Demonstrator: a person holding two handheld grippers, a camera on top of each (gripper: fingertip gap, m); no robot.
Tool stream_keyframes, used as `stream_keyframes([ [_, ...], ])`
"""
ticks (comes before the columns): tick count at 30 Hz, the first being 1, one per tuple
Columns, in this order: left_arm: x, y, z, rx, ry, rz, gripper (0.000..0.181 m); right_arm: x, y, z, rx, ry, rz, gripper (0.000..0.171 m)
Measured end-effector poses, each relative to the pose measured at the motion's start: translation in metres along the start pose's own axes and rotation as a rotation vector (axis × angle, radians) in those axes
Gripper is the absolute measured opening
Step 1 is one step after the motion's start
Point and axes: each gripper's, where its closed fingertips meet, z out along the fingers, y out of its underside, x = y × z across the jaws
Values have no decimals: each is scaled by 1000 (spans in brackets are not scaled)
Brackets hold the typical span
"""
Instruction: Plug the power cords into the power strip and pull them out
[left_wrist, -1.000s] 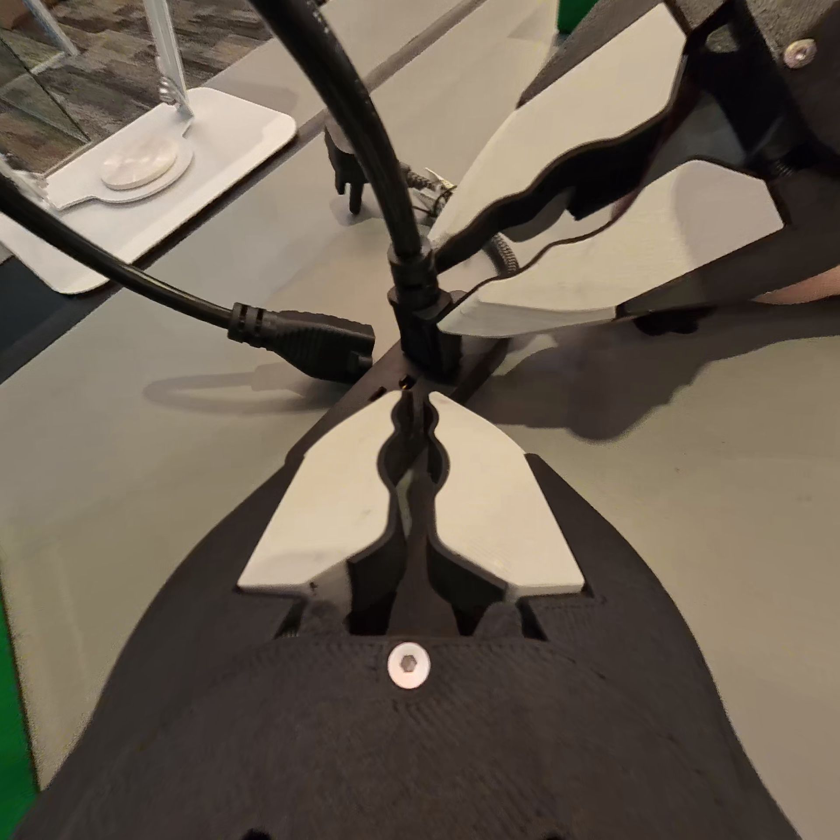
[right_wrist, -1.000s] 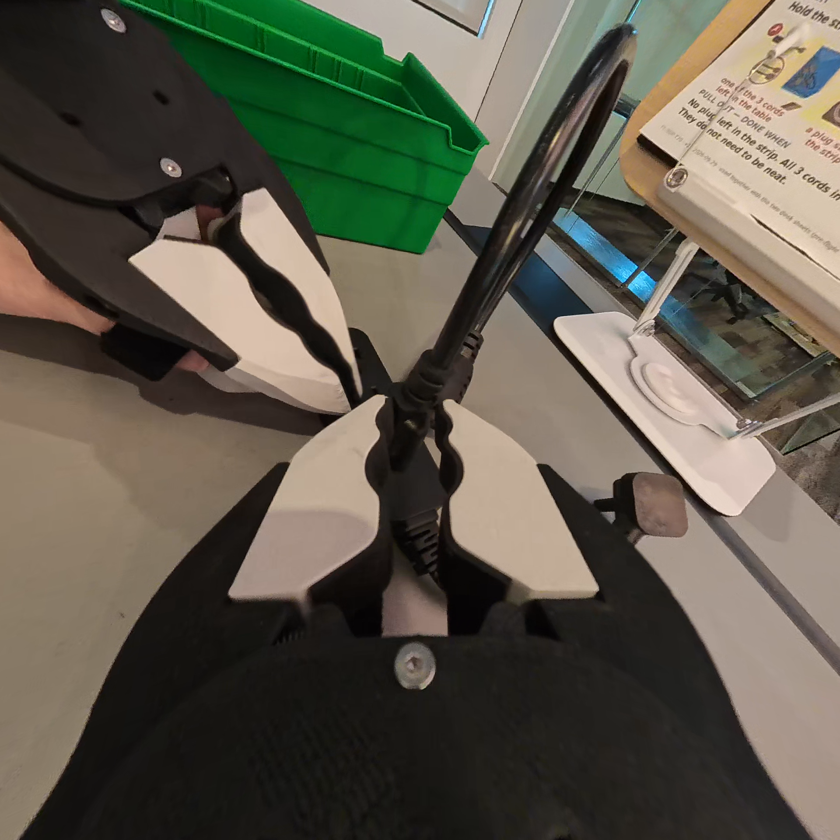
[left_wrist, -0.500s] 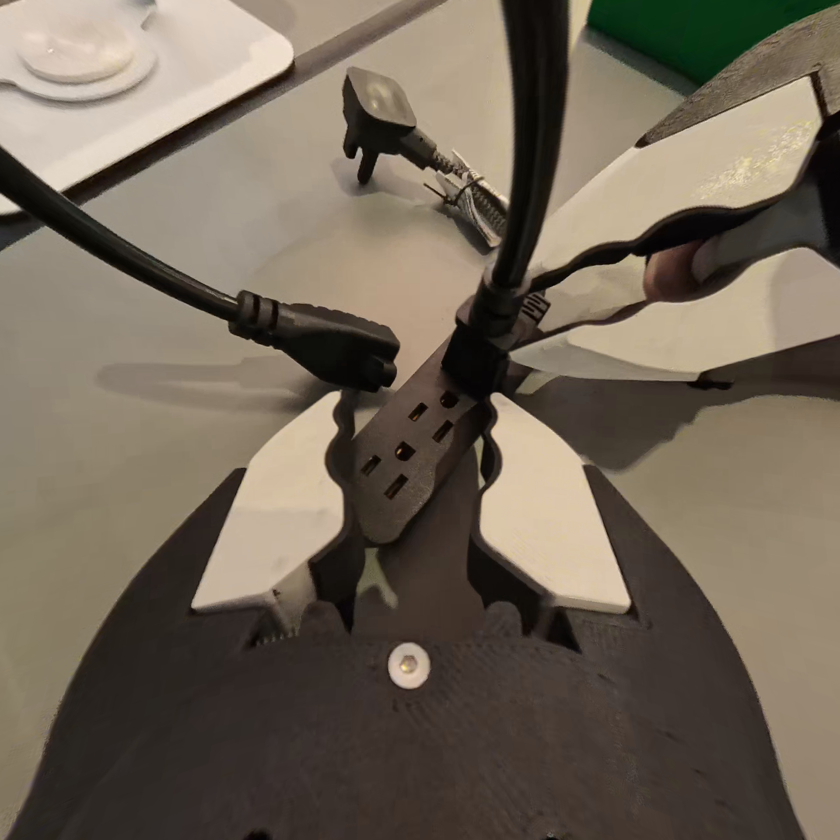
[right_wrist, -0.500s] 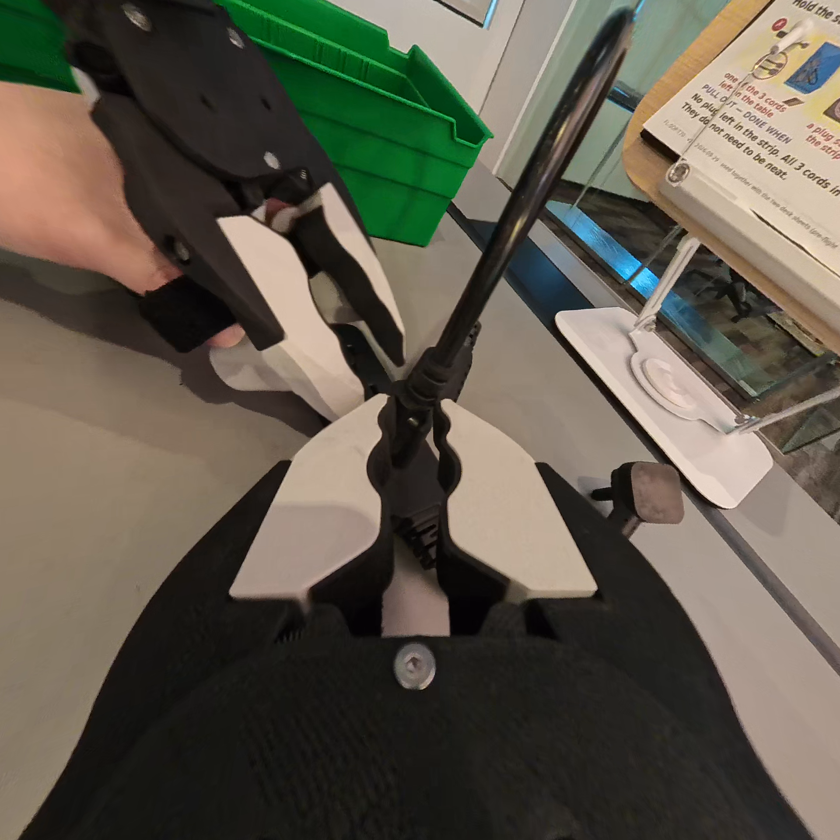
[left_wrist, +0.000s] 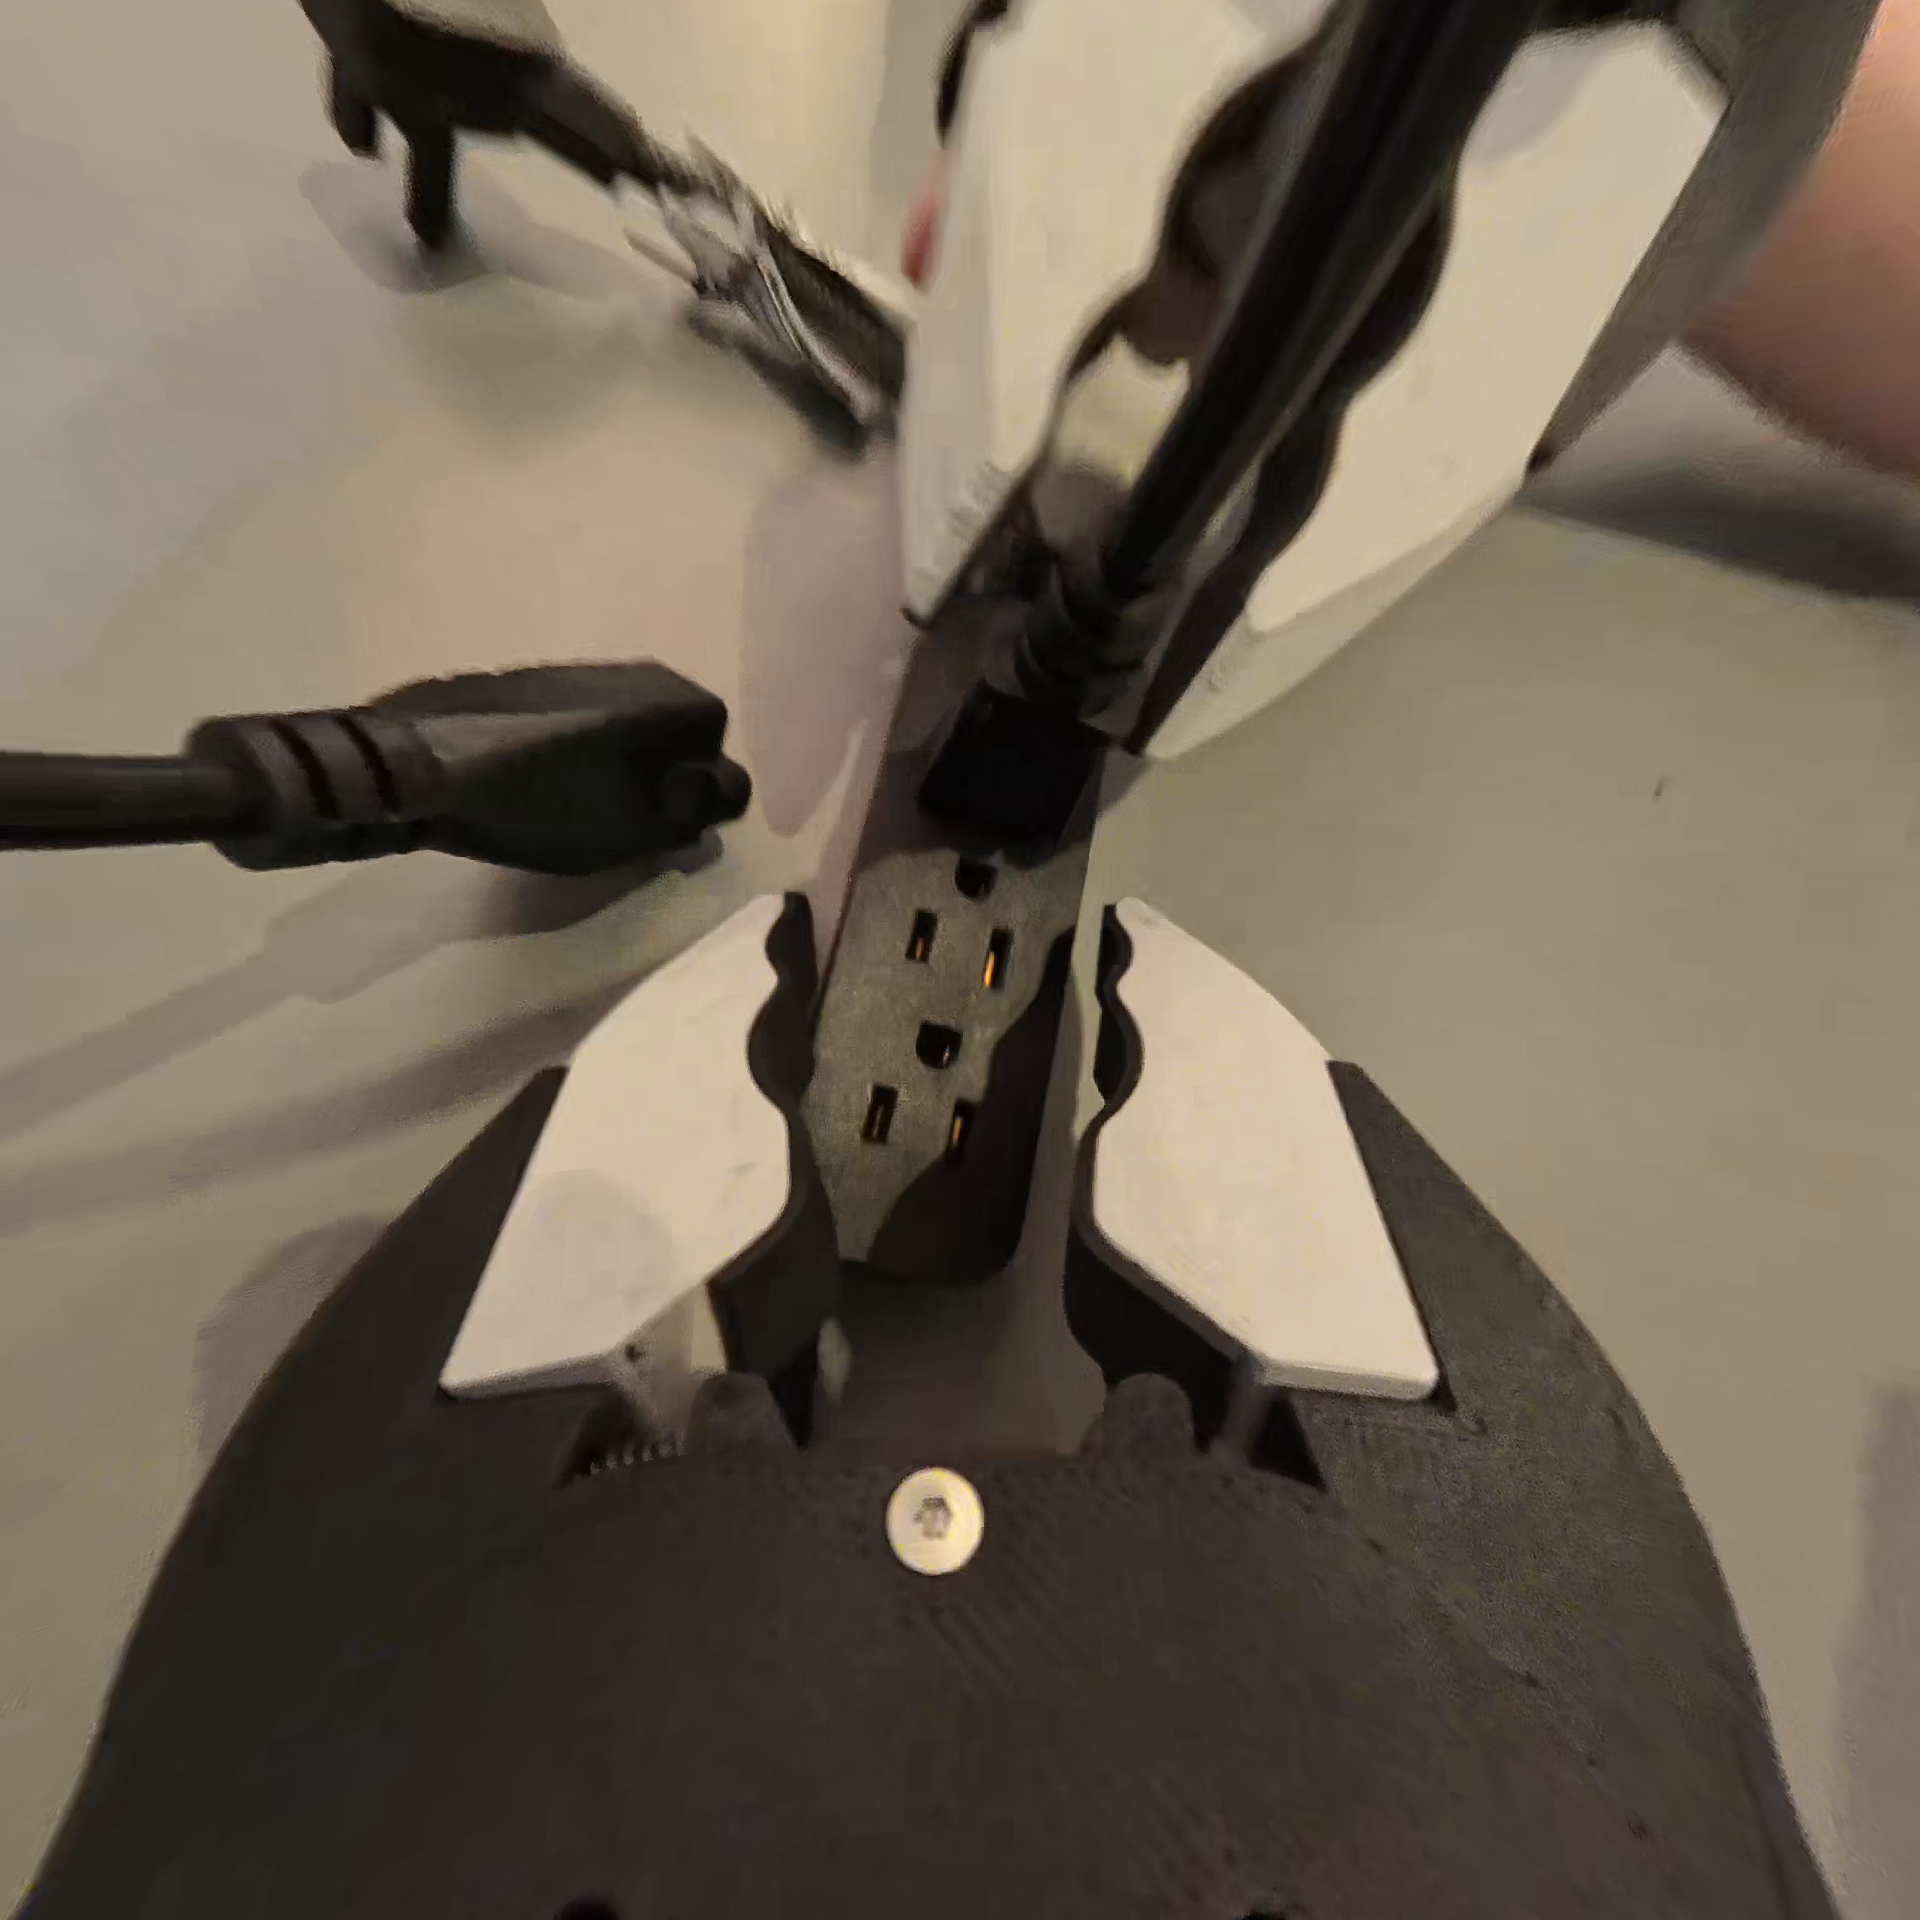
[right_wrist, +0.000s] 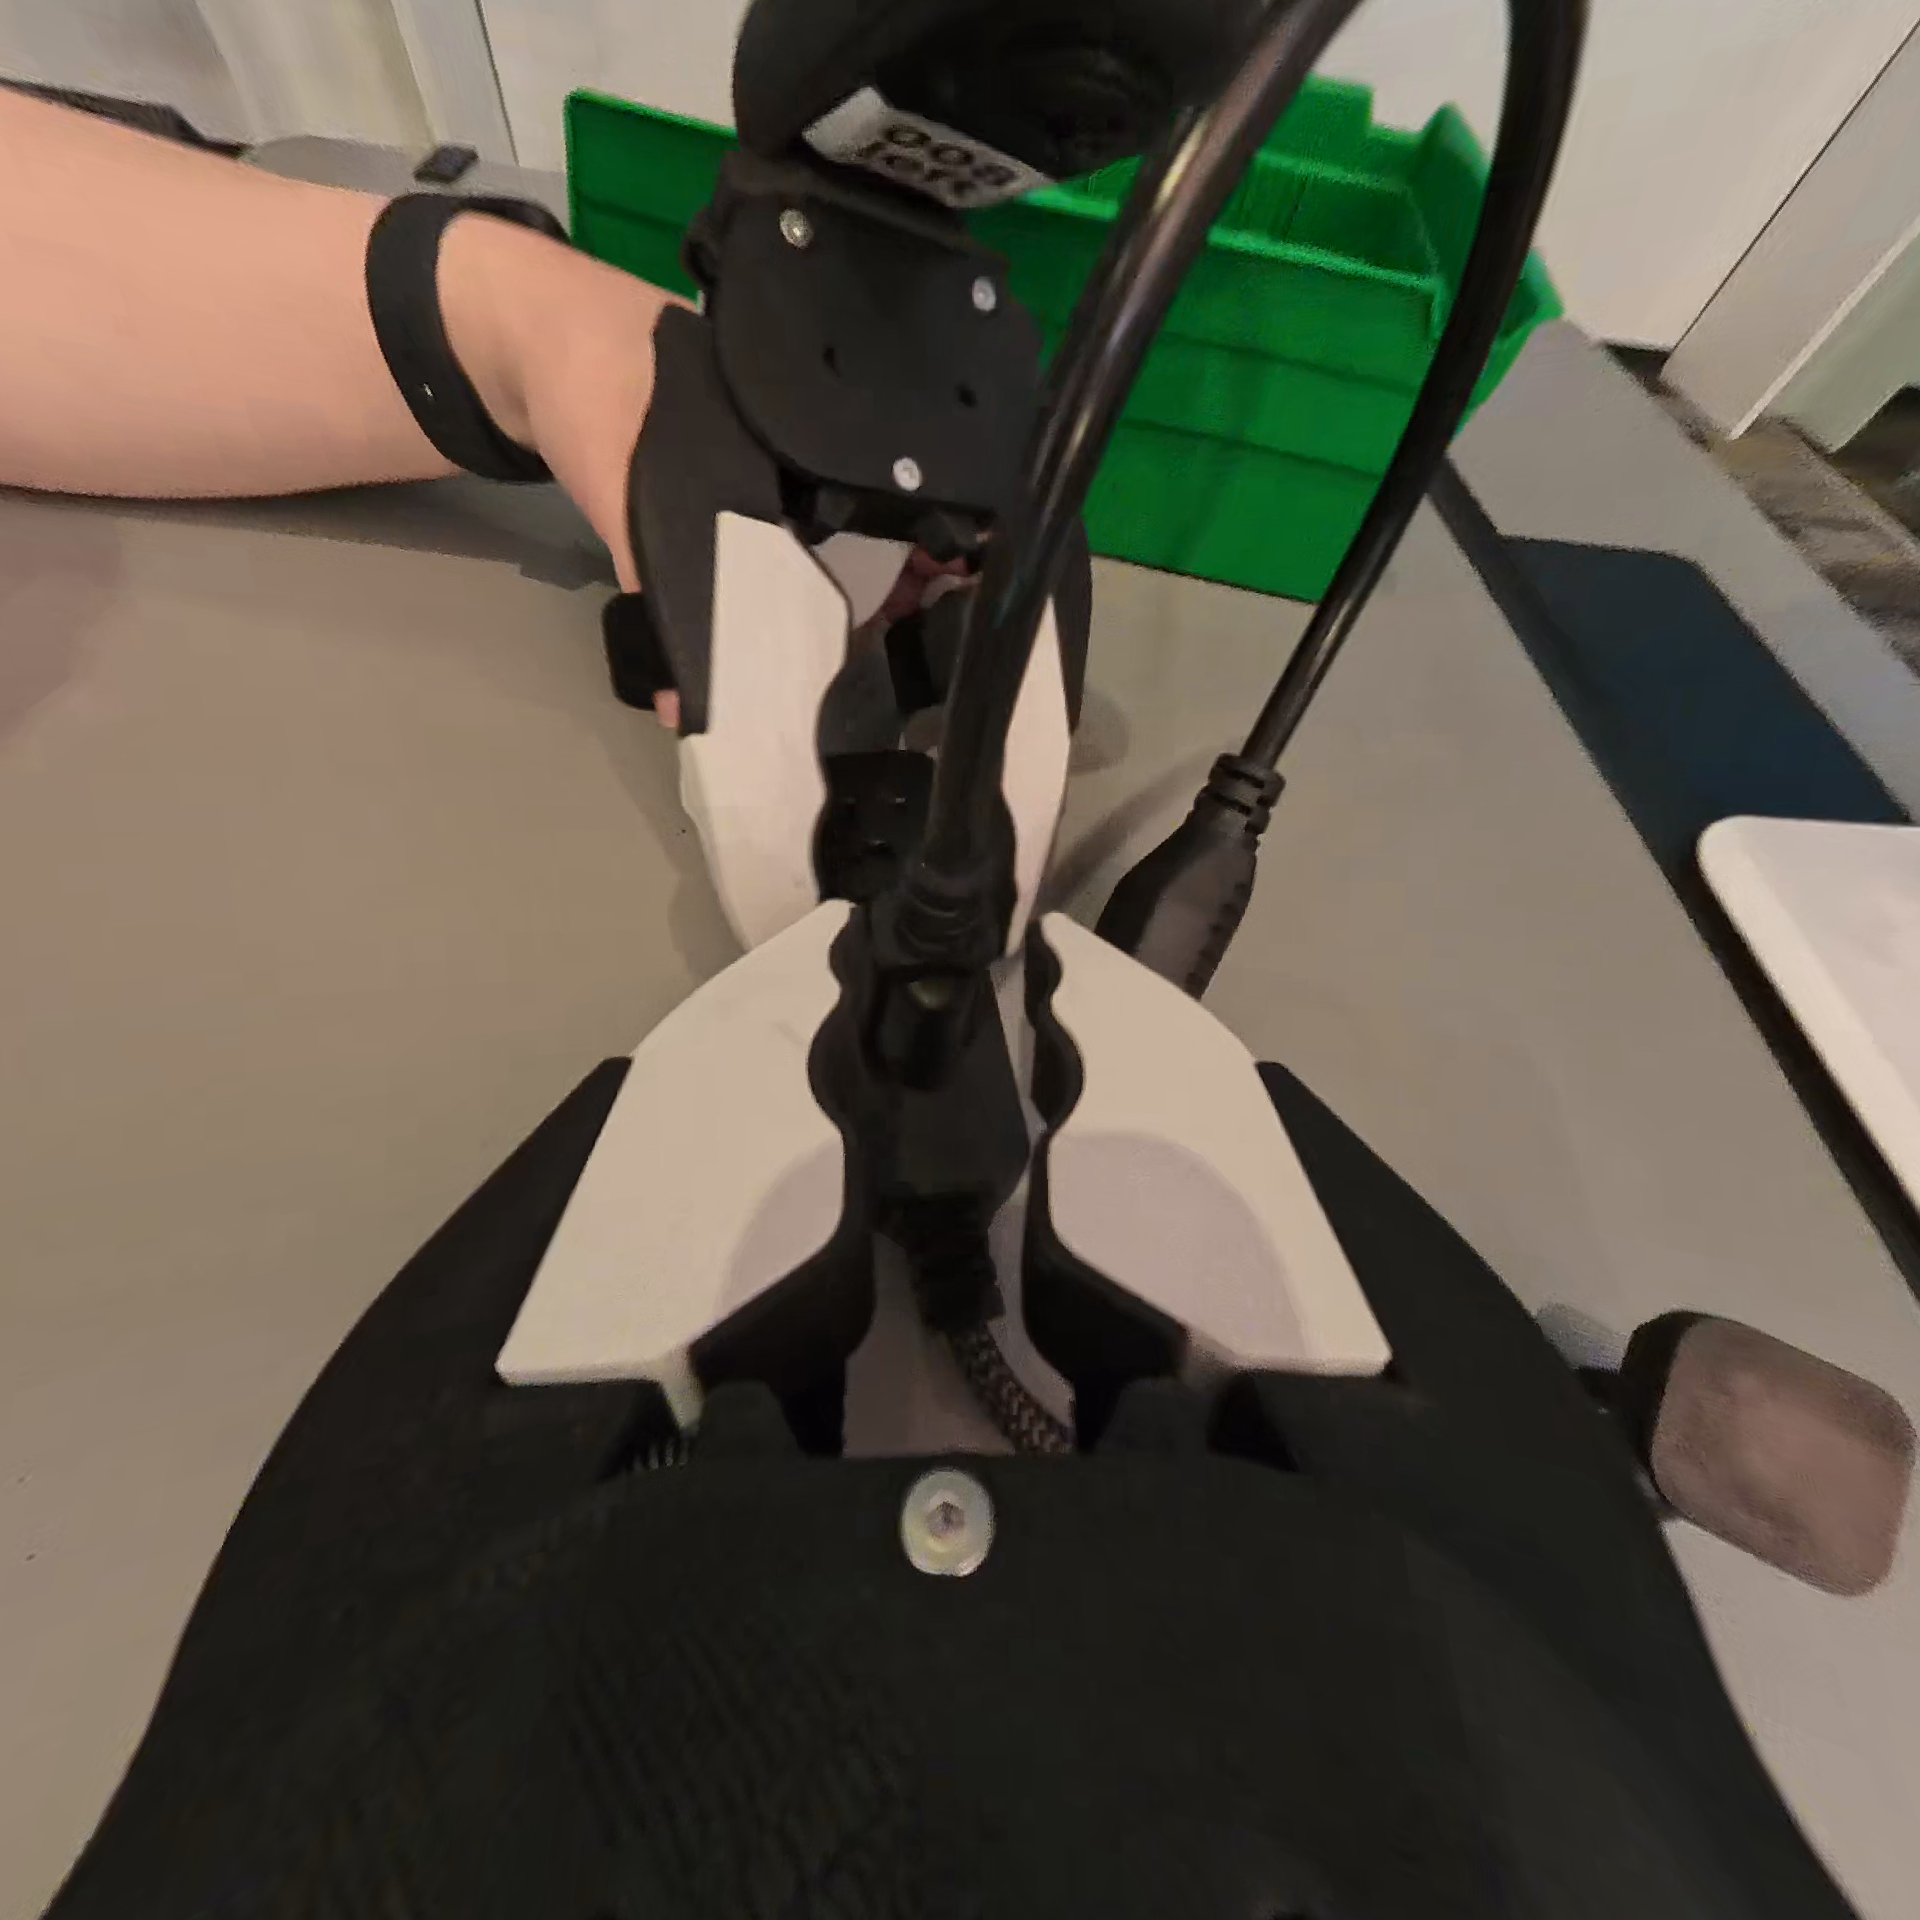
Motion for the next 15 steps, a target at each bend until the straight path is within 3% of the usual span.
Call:
stream_keyframes([
  [3,3,4,3,-57,-35,82,60,3,8,10,-51,5,10,40],
  [9,-5,3,8,-69,-170,201,46,-7,14,19,-51,-66,47,27],
  [15,-5,-1,14,-23,-171,193,56,-8,13,20,-43,-49,60,27],
])
